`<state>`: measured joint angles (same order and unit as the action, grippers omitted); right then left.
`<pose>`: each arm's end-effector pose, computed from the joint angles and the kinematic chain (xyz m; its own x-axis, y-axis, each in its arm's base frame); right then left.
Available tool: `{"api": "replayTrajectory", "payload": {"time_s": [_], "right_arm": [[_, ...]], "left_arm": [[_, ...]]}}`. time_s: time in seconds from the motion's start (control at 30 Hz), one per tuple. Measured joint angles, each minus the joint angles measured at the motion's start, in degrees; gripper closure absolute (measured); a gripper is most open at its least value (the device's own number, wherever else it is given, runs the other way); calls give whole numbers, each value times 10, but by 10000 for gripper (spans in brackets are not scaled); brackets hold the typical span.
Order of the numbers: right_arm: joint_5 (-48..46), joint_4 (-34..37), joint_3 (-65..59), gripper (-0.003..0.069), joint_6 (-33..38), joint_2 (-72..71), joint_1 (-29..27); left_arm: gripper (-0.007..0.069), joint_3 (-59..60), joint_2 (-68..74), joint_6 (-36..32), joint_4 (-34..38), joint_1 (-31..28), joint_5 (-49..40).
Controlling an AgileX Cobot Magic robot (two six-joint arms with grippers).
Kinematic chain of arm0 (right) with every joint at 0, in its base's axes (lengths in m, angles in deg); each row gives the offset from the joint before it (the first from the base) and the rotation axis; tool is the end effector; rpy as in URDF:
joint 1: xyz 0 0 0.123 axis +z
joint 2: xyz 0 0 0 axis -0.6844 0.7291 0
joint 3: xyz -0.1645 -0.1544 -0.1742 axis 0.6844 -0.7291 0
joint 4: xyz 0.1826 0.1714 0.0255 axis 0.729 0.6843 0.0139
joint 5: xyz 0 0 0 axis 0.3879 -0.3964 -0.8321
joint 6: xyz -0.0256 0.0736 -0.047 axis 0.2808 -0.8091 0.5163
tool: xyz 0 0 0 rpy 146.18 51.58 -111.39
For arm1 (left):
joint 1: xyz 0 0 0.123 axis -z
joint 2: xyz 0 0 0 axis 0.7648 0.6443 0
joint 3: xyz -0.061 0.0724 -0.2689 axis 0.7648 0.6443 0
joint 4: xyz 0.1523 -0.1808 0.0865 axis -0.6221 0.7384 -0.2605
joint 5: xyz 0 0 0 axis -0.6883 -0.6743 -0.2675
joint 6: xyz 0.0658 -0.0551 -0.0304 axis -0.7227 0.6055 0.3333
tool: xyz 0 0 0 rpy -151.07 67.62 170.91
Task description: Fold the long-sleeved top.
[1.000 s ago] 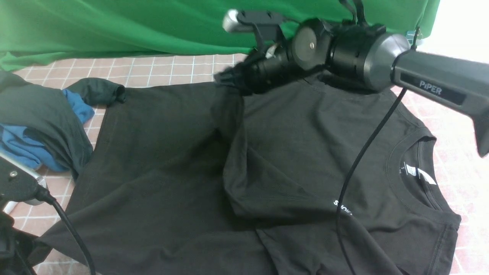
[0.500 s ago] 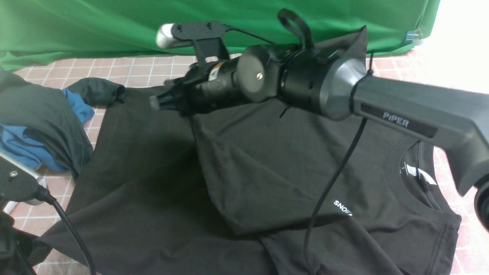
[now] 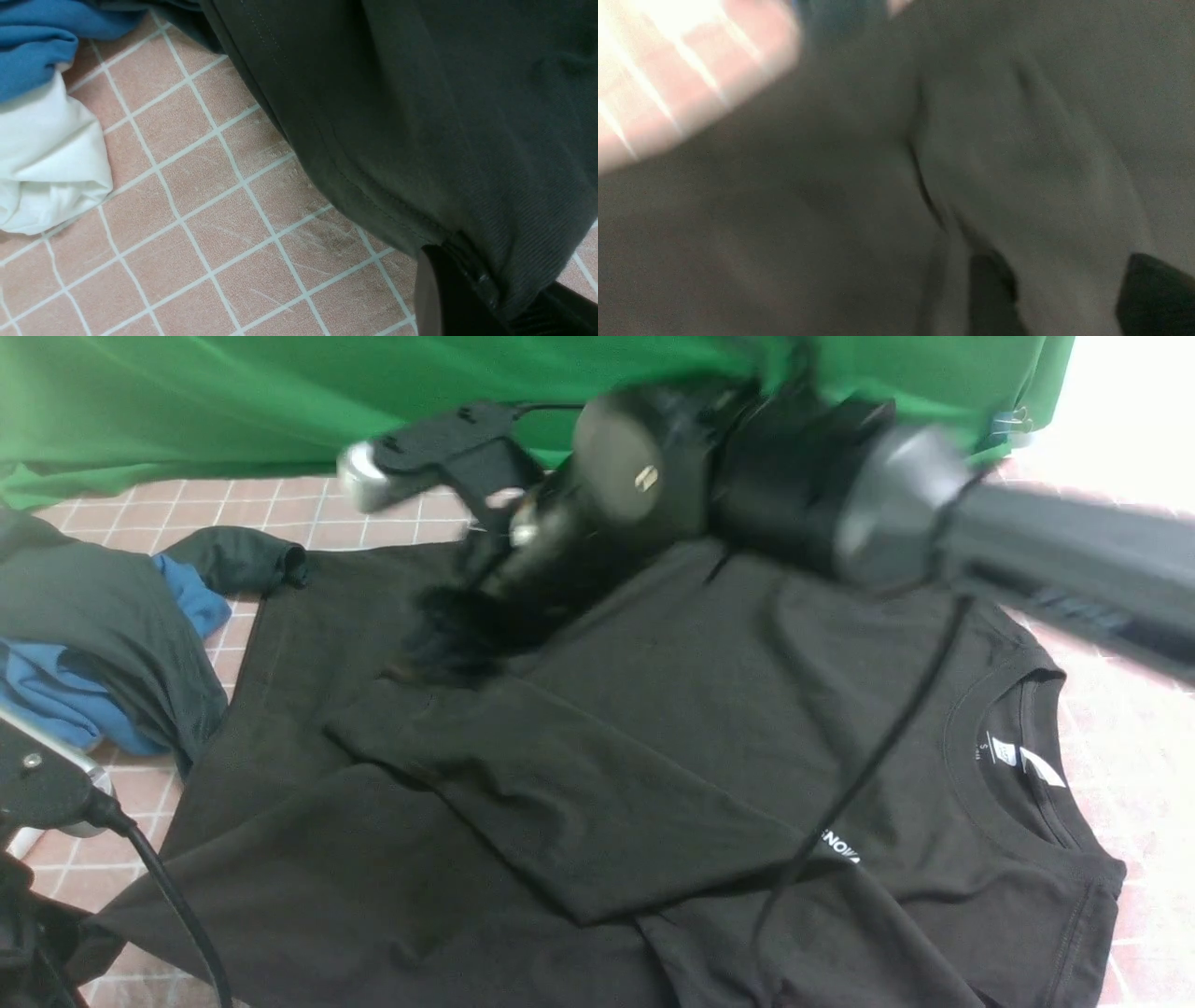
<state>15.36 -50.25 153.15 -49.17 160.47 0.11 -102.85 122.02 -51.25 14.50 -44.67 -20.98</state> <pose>0.3221 0.3143 0.2766 -0.6391 -0.5976 -0.4842 -0.7116 0.6984 0.0772 0.1177 -0.0086 0.2703 -0.7602 0.4836 -0.4338 0.4318 0.8750 0.2187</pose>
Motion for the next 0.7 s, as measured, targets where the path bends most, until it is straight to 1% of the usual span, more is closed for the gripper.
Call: {"api": "replayTrajectory", "payload": {"time_s": [0.03, 0.07, 0.1, 0.13, 0.2, 0.27, 0.3, 0.33, 0.37, 0.4, 0.43, 0.47, 0.5, 0.57, 0.63, 0.7], "right_arm": [[-24, -23, -10, 358, -9, -10, -1], [-46, -35, -21, 371, -13, -20, -1], [-81, -67, -61, 403, -24, -49, -1], [-96, -85, -99, 411, -28, -72, 1], [-110, -99, -186, 403, -27, -127, 7], [-116, -102, -280, 373, -24, -186, 16], [-117, -102, -298, 365, -23, -198, 18], [-116, -102, -354, 335, -18, -231, 22], [-113, -102, -381, 320, -14, -246, 24], [-100, -103, -441, 288, -2, -279, 26], [-82, -103, -481, 253, 13, -300, 26], [-62, -103, -510, 234, 22, -314, 26], [-28, -105, -548, 189, 43, -332, 26], [37, -105, -599, 135, 70, -350, 26], [91, -105, -629, 113, 80, -353, 26], [141, -107, -652, 108, 87, -344, 26]], "left_arm": [[575, 0, 0, 0, 0, 0, 1], [575, 0, 0, 0, 0, 0, 1], [575, 0, 0, 0, 0, 0, 1], [575, 0, 0, 0, 0, 0, 1], [575, 0, 0, 0, 0, 0, 2], [575, 0, 0, 0, 0, 0, 7], [575, 0, 0, 0, 0, 0, 8], [575, 0, 0, 0, 0, 0, 11], [575, 0, 0, 0, 0, 0, 13], [575, 0, 0, 0, 0, 0, 16], [575, 0, 0, 0, 0, 0, 16], [575, 0, 0, 0, 0, 0, 17], [575, 0, 0, 0, 0, 0, 19], [575, 0, 0, 0, 1, 0, 25], [575, 0, 0, 0, 1, 0, 28], [575, 0, 0, 0, 2, 0, 29]]}}
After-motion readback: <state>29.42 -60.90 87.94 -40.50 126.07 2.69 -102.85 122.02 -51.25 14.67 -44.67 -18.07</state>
